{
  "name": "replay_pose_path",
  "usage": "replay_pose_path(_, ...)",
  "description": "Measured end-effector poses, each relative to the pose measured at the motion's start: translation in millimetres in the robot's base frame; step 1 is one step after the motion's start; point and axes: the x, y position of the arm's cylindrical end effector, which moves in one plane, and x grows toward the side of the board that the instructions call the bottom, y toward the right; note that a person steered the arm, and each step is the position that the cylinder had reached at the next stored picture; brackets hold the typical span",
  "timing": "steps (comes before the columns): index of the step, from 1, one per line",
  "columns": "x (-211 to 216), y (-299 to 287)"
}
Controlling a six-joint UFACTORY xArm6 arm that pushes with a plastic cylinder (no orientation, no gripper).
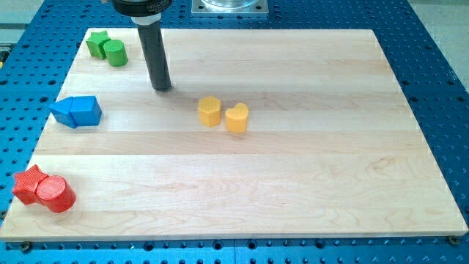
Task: Separate the blue blocks from each other
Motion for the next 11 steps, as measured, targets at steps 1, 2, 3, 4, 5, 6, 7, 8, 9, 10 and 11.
replay_pose_path(1, 2.6, -2.6)
replay_pose_path(2, 15.8, -15.8)
replay_pose_path(3, 49.9, -25.2)
replay_pose_path(4, 111.9, -50.1)
replay_pose_path(5, 131.1, -117.1)
replay_pose_path(6, 122.0, -154.3)
replay_pose_path(7, 94.1, -121.7)
replay_pose_path(8, 61.7, -107.9)
replay_pose_path(9, 62.7, -111.7)
replay_pose_path(10, 104.0, -129.5)
replay_pose_path(11, 79.0, -156.4)
